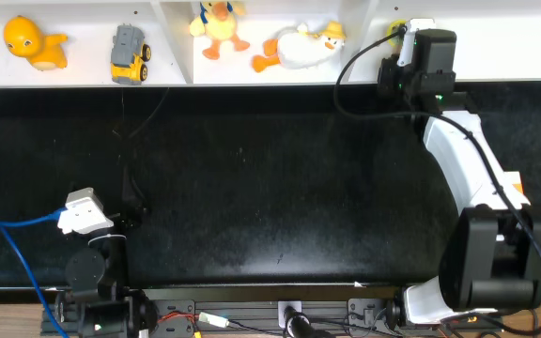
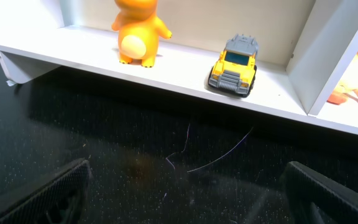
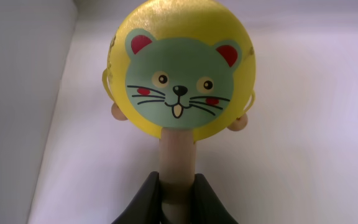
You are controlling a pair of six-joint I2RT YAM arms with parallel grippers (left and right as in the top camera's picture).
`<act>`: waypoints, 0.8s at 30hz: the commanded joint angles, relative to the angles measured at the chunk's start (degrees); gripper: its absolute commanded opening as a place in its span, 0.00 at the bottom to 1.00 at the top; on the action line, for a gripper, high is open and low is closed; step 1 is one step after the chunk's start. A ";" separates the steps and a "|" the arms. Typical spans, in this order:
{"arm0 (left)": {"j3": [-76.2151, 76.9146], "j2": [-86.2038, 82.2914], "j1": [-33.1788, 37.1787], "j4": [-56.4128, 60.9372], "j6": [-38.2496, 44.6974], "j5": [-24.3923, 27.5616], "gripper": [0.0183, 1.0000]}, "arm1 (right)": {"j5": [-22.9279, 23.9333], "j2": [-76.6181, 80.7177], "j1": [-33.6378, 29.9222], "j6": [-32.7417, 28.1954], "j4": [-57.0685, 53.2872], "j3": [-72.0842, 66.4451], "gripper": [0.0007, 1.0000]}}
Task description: Store Toys
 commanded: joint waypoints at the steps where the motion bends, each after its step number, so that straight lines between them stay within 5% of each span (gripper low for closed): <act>1: -0.42 -0.68 -0.37 0.26 1.05 0.57 1.00 | -2.54 1.11 -0.07 2.10 2.69 -0.09 0.05; 14: -0.42 -0.68 -0.37 0.26 1.05 0.57 1.00 | -3.41 3.34 -0.09 2.08 2.82 -0.11 0.08; 24: -0.42 -0.68 -0.37 0.26 1.05 0.57 1.00 | -3.30 3.21 -0.07 2.10 1.95 -0.09 0.94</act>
